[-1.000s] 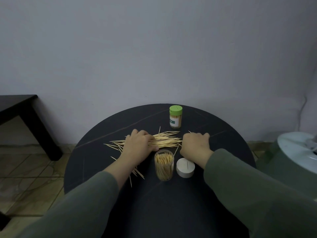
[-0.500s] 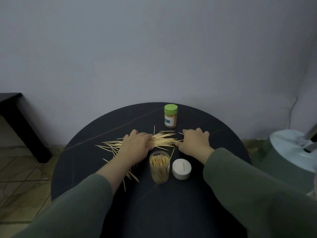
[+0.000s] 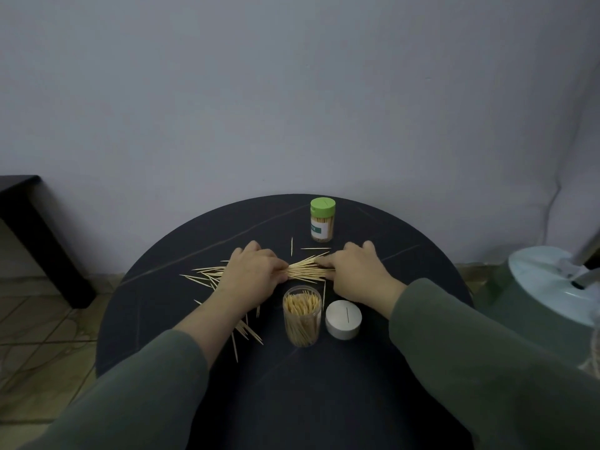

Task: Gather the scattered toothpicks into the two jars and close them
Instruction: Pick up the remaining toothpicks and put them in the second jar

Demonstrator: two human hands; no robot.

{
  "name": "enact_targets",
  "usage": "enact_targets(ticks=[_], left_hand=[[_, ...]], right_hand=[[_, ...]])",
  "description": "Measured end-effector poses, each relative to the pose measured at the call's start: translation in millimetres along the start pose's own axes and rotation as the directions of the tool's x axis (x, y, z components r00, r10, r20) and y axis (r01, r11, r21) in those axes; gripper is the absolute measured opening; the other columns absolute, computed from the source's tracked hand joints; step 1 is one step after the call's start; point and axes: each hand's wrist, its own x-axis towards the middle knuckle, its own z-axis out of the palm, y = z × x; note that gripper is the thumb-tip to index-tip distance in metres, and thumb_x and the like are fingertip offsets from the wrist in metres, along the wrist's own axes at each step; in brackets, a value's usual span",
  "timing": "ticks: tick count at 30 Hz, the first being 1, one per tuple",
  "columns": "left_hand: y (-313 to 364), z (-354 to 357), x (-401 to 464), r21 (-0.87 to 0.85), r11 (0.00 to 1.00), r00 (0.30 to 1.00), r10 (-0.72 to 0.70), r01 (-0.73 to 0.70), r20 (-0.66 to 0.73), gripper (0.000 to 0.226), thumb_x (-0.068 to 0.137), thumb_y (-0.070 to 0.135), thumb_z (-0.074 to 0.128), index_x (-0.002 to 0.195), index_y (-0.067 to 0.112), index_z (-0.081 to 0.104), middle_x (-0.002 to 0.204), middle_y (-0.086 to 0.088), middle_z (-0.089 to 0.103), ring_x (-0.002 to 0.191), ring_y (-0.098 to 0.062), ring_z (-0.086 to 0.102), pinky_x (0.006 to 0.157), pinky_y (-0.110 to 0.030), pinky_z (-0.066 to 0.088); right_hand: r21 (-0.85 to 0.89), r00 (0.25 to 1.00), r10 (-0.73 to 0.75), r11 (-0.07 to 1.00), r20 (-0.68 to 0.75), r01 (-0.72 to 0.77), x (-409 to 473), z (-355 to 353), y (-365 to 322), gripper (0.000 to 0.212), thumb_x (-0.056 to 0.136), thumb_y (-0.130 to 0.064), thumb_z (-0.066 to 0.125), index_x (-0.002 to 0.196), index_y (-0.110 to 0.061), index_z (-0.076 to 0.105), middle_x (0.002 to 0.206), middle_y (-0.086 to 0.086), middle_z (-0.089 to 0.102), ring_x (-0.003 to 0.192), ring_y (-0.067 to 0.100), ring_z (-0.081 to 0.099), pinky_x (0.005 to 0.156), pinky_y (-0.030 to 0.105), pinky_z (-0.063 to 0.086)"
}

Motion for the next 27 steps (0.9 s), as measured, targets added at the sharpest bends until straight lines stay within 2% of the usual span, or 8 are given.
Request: enact_targets(ticks=[3,7,11,15,19,23,27], left_hand=[[-2.0,-0.8,-1.0,0.006,1.0,1.0,0.0,0.0,-0.008,0.036,0.096,0.047,0.048,0.13,0.038,0.055,0.132,0.014,0.054,0.116,-0.014,0.041,0.094,-0.033,0.035],[-1.6,-2.0,-0.9,0.0,1.0,1.0,0.016,-0.016,-0.013,0.036,0.096,0.045,0.049,0.131,0.038,0.054,0.132,0.015,0.054,0.116,-0.013,0.041,0.094,-0.033,0.035],[-0.7,-3.4,-0.8,0.013,1.0,0.999,0.023,-0.023,-0.023,0.033,0.095,0.046,0.051,0.125,0.037,0.059,0.13,0.015,0.055,0.115,-0.013,0.041,0.093,-0.032,0.035],[-2.8,-5.0,-1.7,0.002,1.0,1.0,0.014,-0.014,-0.021,0.031,0.093,0.048,0.053,0.121,0.036,0.062,0.128,0.015,0.056,0.114,-0.012,0.042,0.093,-0.032,0.036],[-7.3,-9.5,-1.7,-0.004,1.0,1.0,0.018,-0.018,0.014,0.029,0.091,0.05,0.057,0.115,0.037,0.064,0.127,0.016,0.057,0.112,-0.011,0.043,0.092,-0.031,0.039],[-10.3,-11.4,-3.7,-0.035,0.999,0.998,-0.003,0.005,0.064,0.037,0.091,0.049,0.057,0.126,0.037,0.058,0.129,0.016,0.058,0.115,-0.011,0.043,0.095,-0.032,0.04],[-5.2,-11.6,-2.2,0.002,1.0,0.998,0.02,-0.02,0.062,0.039,0.094,0.045,0.054,0.131,0.034,0.055,0.131,0.012,0.057,0.117,-0.013,0.044,0.096,-0.033,0.039]], right_hand=[[0.042,0.986,-0.165,0.985,-0.035,0.166,0.0,-2.8,5.1,0.045,0.095,-0.023,0.057,0.136,-0.04,0.049,0.141,-0.012,0.048,0.121,0.015,0.038,0.1,0.04,0.029],[0.009,0.949,-0.315,0.949,-0.011,0.315,0.7,-3.5,3.0,0.028,0.093,-0.029,0.061,0.119,-0.039,0.063,0.133,-0.014,0.051,0.116,0.011,0.037,0.097,0.036,0.029],[-0.019,0.956,-0.291,0.957,-0.032,0.29,1.3,-5.1,5.0,0.019,0.092,-0.037,0.061,0.109,-0.033,0.067,0.13,-0.011,0.052,0.117,0.013,0.037,0.096,0.037,0.028],[-0.088,0.983,-0.182,0.98,-0.006,0.181,1.0,-5.6,5.8,0.02,0.092,-0.038,0.06,0.109,-0.03,0.065,0.127,-0.006,0.052,0.116,0.016,0.04,0.097,0.038,0.032],[-0.086,0.994,-0.093,0.992,-0.05,0.089,3.6,-2.4,5.3,0.024,0.091,-0.034,0.061,0.113,-0.027,0.061,0.124,-0.002,0.053,0.113,0.018,0.043,0.098,0.04,0.034],[0.011,0.985,-0.147,0.989,-0.09,0.148,9.7,6.2,-1.2,0.044,0.093,-0.04,0.057,0.135,-0.03,0.049,0.141,-0.008,0.046,0.123,0.016,0.039,0.101,0.041,0.03],[-0.018,0.98,-0.179,0.984,-0.087,0.178,16.7,14.6,-7.1,0.041,0.098,-0.04,0.048,0.137,-0.03,0.048,0.139,-0.009,0.05,0.116,0.017,0.042,0.094,0.04,0.03]])
